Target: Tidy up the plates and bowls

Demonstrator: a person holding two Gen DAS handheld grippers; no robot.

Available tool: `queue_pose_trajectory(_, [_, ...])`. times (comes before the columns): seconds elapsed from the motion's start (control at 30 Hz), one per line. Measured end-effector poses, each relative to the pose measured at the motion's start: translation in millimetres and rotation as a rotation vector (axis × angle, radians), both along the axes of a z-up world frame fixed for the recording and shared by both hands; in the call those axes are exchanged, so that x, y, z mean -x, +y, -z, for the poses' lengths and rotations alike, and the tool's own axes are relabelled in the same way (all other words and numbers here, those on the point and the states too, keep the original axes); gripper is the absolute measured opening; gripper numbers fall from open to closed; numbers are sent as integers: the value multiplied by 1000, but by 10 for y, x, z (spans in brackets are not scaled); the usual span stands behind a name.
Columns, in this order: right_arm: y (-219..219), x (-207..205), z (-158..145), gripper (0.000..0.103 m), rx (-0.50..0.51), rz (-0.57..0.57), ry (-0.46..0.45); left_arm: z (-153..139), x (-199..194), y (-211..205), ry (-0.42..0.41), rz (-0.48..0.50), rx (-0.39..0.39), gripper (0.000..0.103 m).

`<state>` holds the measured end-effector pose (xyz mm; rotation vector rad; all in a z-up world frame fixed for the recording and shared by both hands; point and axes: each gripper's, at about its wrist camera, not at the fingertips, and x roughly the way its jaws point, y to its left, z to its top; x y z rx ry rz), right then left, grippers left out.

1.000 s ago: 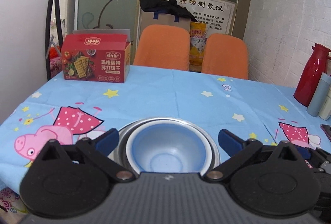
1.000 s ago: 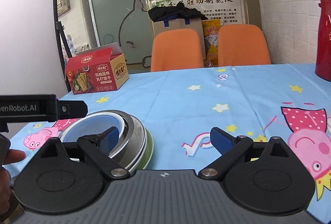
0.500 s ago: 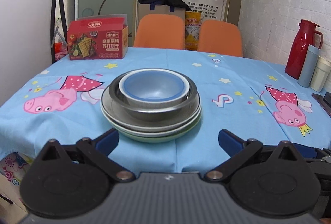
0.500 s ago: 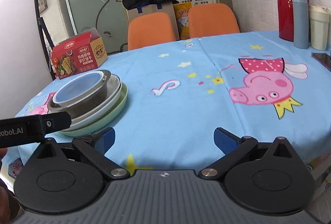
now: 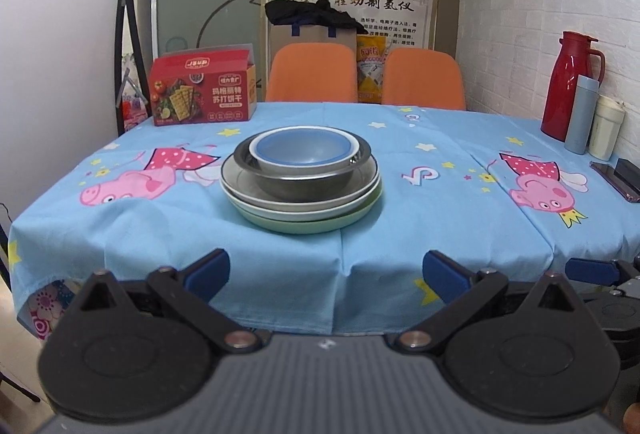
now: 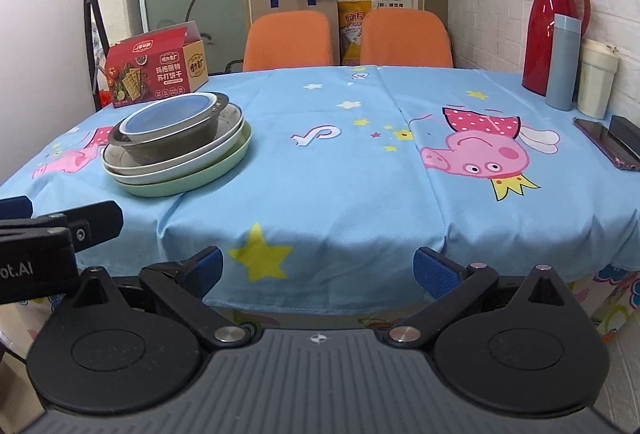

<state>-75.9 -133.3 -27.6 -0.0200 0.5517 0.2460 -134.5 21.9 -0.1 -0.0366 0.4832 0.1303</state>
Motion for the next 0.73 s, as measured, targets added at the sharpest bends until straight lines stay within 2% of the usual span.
queue_pose_trajectory(0.2, [112, 94, 6, 103, 9, -44, -20, 22, 124, 4, -20, -3, -26, 102])
queue_pose_trajectory(0.37, [87, 87, 39, 103, -28, -48, 2, 49, 108, 35, 1, 3, 5, 102])
queue_pose_trajectory(0.73, [45, 88, 76, 103, -82, -54, 26, 37, 142, -2, -18, 19, 1, 102])
